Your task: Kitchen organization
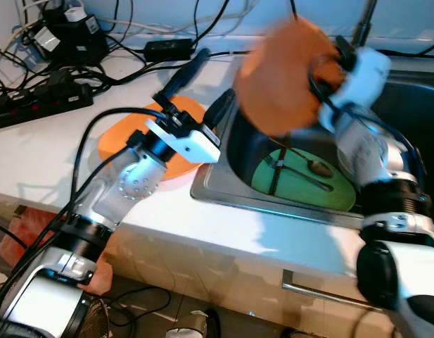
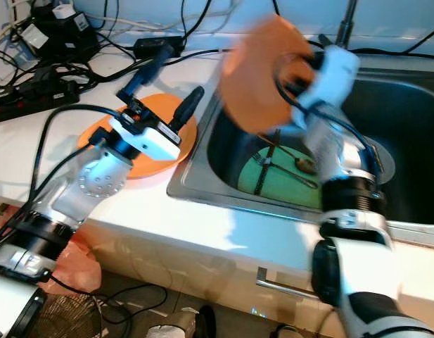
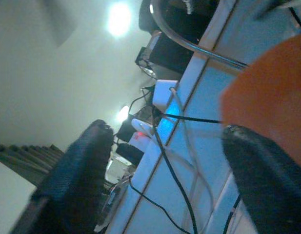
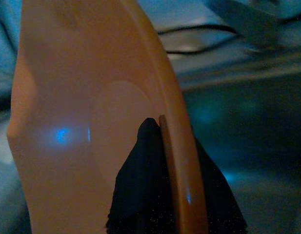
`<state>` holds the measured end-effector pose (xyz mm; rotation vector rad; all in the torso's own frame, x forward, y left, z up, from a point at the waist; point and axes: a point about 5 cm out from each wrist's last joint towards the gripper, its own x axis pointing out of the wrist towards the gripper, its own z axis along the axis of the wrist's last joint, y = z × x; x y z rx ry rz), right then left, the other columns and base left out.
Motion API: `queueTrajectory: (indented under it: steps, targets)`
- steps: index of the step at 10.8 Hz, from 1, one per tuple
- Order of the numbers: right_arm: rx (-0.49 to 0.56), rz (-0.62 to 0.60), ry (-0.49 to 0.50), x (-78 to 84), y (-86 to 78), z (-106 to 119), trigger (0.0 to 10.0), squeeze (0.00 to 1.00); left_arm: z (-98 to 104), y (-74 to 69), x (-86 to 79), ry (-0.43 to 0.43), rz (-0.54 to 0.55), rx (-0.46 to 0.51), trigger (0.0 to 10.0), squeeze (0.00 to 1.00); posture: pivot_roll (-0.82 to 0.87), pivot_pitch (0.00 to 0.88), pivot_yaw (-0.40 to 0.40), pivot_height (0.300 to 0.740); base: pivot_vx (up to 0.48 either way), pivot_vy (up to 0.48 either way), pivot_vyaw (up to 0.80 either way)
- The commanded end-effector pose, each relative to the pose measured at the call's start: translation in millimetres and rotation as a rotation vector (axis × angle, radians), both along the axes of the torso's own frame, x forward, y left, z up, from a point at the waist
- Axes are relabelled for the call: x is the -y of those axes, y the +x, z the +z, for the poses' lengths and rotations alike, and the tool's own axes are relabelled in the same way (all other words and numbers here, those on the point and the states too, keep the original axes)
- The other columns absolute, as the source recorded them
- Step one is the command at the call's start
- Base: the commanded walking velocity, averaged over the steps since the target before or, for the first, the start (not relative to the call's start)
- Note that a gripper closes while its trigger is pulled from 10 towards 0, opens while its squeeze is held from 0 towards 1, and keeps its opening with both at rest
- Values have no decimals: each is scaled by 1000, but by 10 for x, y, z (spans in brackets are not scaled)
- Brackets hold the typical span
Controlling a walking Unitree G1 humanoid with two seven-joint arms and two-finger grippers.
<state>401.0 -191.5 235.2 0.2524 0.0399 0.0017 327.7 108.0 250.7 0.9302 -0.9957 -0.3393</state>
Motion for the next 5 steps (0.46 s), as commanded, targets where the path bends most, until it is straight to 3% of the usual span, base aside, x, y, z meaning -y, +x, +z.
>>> queueTrajectory:
  steps: [1,2,3,5]
  targets:
    - [34,5,-31,-33,9,34,10000,0,19,-11,-48,2,5,-12,10000,1000,159,111,115,740,0,0,0]
    - [35,-11,-85,8,6,4,10000,0,13,-8,-40,3,-4,-35,10000,1000,159,111,115,740,0,0,0]
    - [33,-39,-190,95,-3,-65,10000,0,-36,11,-15,-3,-32,-134,10000,1000,159,111,115,740,0,0,0]
    - [5,-45,-252,178,-14,-180,10000,0,-78,61,7,-72,-59,-329,10000,1000,159,104,116,740,0,0,0]
